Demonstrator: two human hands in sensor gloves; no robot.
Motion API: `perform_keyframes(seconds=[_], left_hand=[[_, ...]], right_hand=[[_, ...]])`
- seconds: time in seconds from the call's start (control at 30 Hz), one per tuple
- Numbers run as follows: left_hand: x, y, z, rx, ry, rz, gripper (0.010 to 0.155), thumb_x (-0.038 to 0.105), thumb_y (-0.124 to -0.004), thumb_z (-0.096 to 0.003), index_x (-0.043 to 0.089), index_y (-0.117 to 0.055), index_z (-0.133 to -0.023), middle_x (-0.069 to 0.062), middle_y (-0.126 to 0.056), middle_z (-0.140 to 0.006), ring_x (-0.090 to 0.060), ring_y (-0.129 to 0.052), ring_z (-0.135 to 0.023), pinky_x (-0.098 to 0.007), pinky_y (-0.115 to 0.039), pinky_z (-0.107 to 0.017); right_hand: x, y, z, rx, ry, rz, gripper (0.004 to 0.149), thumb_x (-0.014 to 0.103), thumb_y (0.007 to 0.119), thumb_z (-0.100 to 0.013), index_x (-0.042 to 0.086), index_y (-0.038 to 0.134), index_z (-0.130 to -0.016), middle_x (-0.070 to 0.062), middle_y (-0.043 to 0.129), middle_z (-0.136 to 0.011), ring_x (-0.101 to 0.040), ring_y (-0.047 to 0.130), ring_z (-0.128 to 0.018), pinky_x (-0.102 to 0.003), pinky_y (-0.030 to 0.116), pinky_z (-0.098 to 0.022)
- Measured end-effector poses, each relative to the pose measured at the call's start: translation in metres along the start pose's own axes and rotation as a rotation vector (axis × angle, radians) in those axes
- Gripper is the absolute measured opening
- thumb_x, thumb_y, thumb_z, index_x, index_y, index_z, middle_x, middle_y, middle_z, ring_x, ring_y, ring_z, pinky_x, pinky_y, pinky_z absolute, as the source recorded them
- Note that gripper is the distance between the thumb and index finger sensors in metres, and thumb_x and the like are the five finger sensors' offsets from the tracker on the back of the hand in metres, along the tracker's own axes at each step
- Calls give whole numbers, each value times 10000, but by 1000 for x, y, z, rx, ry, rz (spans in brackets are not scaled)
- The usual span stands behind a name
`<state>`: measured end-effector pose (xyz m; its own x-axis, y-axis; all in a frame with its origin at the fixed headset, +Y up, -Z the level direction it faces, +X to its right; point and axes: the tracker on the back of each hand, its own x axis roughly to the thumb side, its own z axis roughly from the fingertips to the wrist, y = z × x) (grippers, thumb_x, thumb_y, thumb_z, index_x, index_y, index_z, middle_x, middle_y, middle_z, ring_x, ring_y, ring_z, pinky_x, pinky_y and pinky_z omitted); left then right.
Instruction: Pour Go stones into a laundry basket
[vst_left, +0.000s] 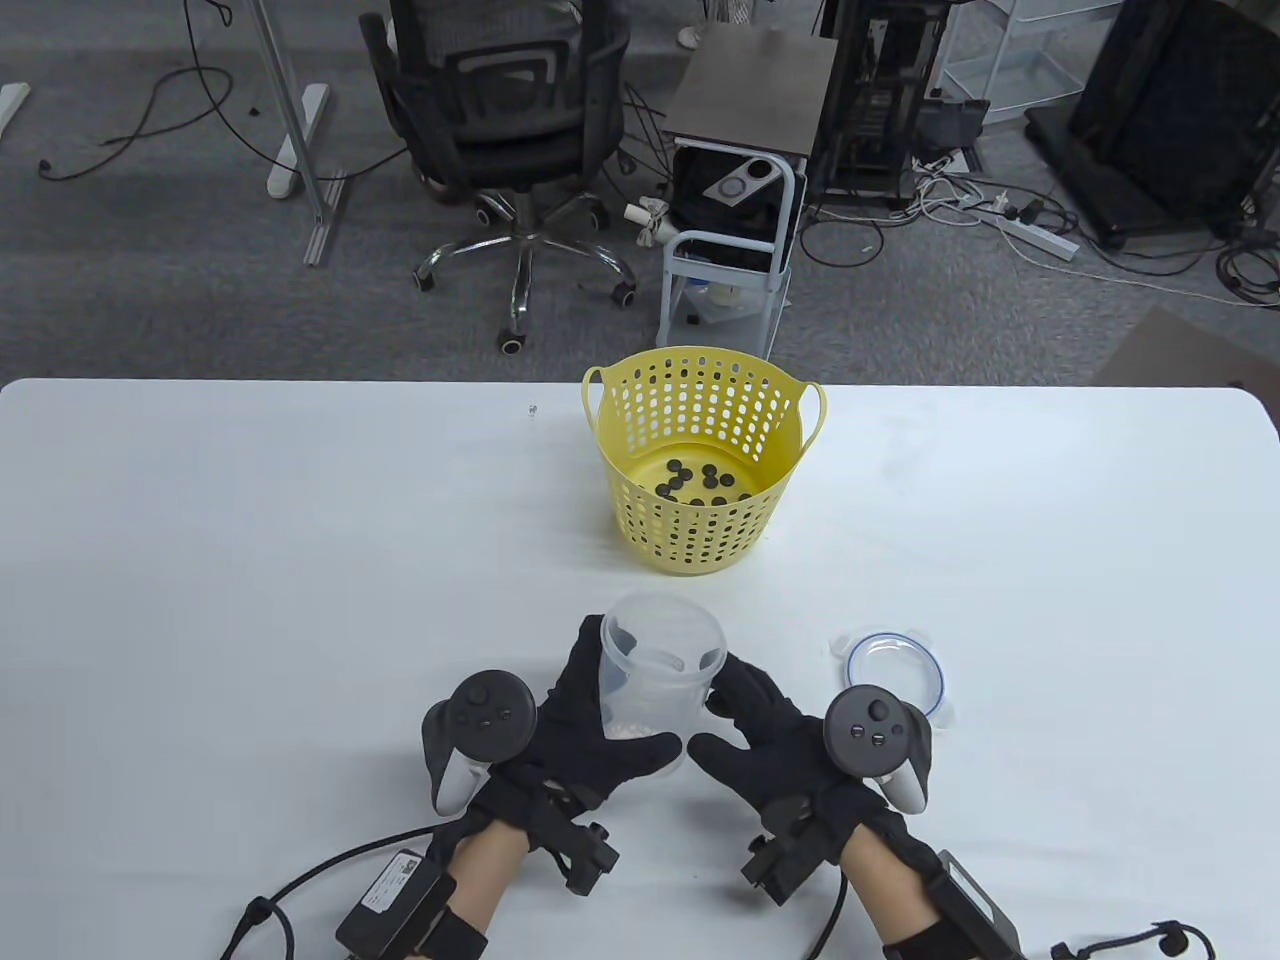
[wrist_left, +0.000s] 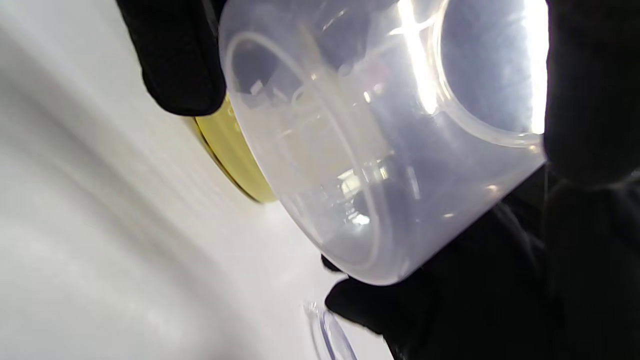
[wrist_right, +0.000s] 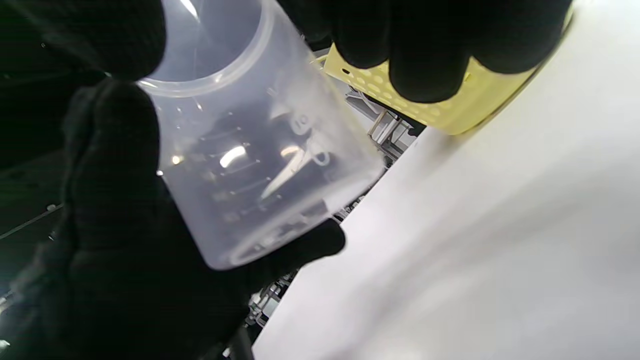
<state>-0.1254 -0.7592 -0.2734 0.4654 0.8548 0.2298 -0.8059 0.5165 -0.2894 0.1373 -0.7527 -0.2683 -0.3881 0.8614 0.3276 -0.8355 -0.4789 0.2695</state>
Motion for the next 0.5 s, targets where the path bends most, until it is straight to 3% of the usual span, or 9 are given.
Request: perform_keyframes(seconds=[0.1,0.17,0.33,0.5], left_hand=[[0,-6,-2,-61,-37,-46,1207,773,-948,-286,349,-134,-1070,73,-364,-1223,-305,-667,-1112,-554,-719,-712],[1,-8,-3,-88,-47,-129,1171,769,-897,-317,317,-120,-1067,41,-337,-1225,-324,-541,-1139,-606,-624,-734],[-5,-2,-5,-123,-47,-312,1128,761,-919,-303,288,-279,-1102,2,-472,-1196,-303,-680,-1048,-587,-664,-702],[-10,-1,-8,-171,-49,-421,1122,745,-975,-256,248,-411,-1089,-11,-649,-1141,-223,-913,-906,-500,-753,-676]], right_hand=[[-1,-1,0,-12,-4,3,947,643,849,-403,86,439,-1050,-234,566,-1076,-524,811,-816,-661,693,-579],[-2,-2,-1,-8,7,9,980,628,893,-384,83,425,-1050,-231,560,-1078,-520,815,-816,-661,695,-579],[-8,-1,-2,31,30,99,1028,581,978,-345,89,420,-1053,-225,551,-1086,-523,813,-812,-668,686,-585],[-11,3,-3,92,51,151,1060,559,1011,-325,84,408,-1055,-223,546,-1091,-529,806,-827,-675,675,-594]])
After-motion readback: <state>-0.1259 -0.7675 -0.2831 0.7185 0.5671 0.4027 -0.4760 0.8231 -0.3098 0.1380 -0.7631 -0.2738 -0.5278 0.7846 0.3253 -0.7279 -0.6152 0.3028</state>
